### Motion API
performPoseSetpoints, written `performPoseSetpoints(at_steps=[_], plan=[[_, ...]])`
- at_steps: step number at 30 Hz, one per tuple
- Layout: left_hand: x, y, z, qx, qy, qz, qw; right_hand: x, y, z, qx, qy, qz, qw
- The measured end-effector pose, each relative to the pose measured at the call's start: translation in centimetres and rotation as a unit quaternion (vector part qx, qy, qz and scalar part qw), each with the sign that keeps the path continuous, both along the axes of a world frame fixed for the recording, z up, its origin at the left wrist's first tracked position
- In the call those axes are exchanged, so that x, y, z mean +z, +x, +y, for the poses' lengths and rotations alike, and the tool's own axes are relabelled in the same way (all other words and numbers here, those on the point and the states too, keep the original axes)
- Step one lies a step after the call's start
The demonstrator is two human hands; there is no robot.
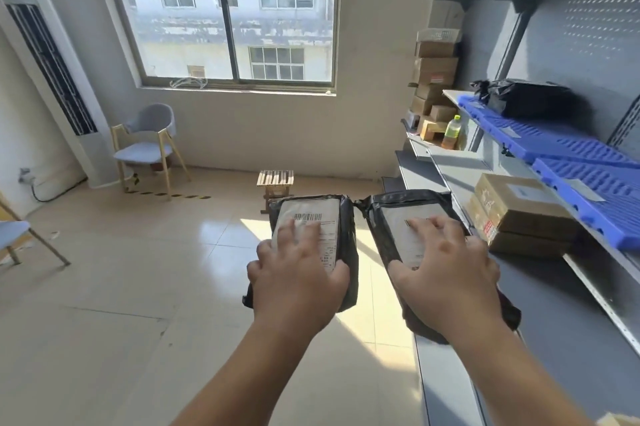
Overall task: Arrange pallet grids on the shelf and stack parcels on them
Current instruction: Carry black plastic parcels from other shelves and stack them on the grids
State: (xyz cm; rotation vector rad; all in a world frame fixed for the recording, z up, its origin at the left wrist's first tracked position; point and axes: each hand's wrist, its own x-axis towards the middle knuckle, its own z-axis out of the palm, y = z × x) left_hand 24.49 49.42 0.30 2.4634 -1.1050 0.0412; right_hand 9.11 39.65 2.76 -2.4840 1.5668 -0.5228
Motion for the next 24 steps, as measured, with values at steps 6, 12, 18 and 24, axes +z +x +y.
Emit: performPoseSetpoints(at_steps=[6,12,18,24], plan=[[0.8,5.9,-9.5,-0.050,-0.008,-0.005,0.999,0.5,5.1,-8.3,-0.048,-0.005,-0.002,0.999],[0.6,10.6,-19.3,-0.066,-0.003,-0.014,0.998,-0.1,10.0,-17.4,-0.058,0.005,-0.043,0.997],[1.3,15.1,-30.3,-0.041,-0.005,-0.029,0.999,-0.2,14.7,-29.1,-0.039,-0.012,-0.067,0.997],[3.2,18.9,-41.0,-0.008,-0.018,-0.035,0.999,1.7,19.3,-41.1,-0.010,-0.020,-0.073,0.997]])
